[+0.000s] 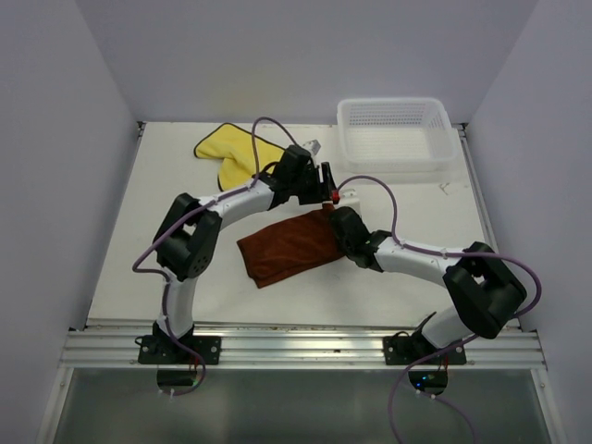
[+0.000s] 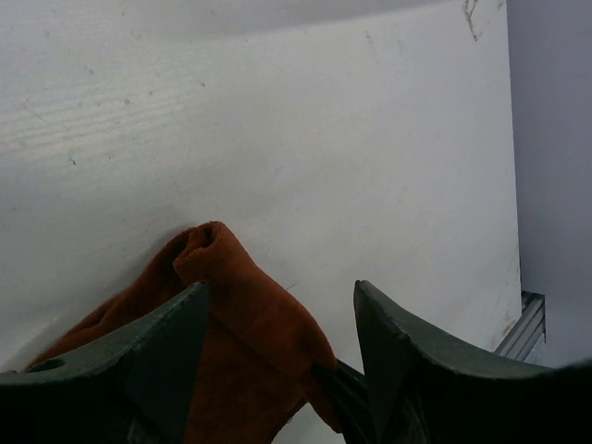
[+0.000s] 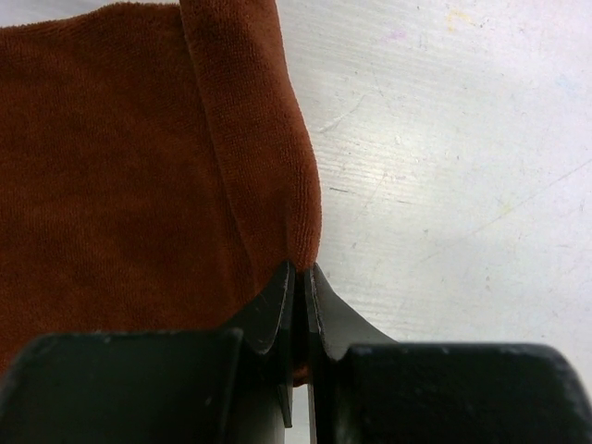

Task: Roll the towels
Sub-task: Roll the towel

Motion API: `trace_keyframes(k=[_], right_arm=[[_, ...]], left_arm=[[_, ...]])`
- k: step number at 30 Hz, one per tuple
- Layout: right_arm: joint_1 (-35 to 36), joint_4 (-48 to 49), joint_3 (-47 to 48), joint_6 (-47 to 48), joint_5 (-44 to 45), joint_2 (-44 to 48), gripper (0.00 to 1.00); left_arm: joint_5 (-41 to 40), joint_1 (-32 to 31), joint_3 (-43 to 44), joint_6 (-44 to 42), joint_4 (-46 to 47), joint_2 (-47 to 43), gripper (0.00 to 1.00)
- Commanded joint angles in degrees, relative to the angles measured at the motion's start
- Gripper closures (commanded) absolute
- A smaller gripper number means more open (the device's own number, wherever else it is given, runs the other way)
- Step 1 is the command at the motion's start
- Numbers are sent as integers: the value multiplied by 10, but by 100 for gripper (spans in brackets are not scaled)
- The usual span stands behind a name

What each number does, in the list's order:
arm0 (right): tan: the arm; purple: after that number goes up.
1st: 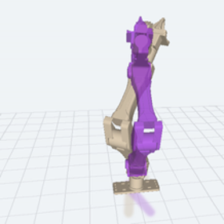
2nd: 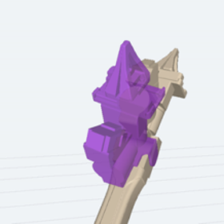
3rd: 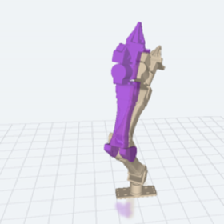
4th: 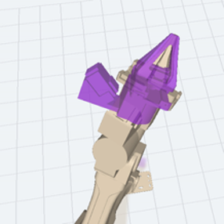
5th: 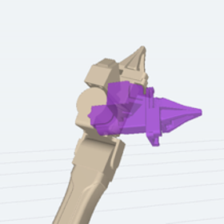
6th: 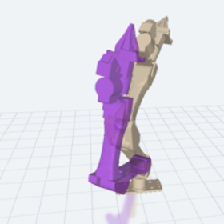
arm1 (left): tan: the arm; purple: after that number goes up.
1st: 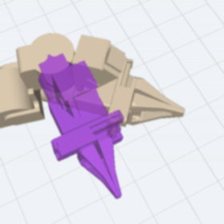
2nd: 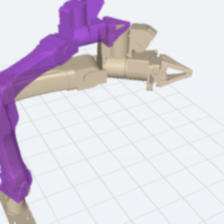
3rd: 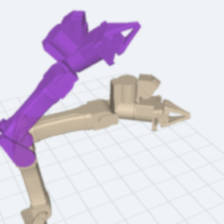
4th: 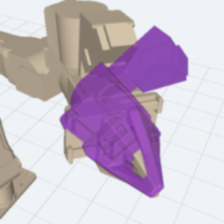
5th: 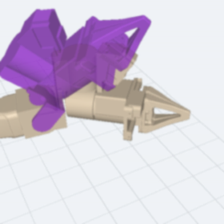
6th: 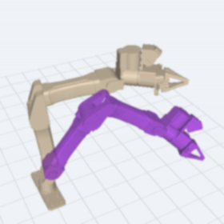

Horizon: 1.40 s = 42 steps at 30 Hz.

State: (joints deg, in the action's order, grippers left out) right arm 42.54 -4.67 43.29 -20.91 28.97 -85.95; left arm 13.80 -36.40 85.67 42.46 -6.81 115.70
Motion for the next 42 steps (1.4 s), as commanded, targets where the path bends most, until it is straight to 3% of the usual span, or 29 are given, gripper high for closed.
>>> trace_keyframes(k=[1, 13, 25, 42], right_arm=[[2, 21, -4, -1, 21, 13, 100], [1, 22, -1, 0, 14, 3, 100], [2, 26, 0, -5, 7, -11, 100], [60, 37, 3, 24, 84, -39, 100]], left_arm=[[27, -2, 8, 29, 27, 20, 32], [21, -10, 4, 28, 51, 73, 33], [1, -12, 50, 2, 2, 110, 34], [-55, -21, 78, -55, -86, 146, 58]])
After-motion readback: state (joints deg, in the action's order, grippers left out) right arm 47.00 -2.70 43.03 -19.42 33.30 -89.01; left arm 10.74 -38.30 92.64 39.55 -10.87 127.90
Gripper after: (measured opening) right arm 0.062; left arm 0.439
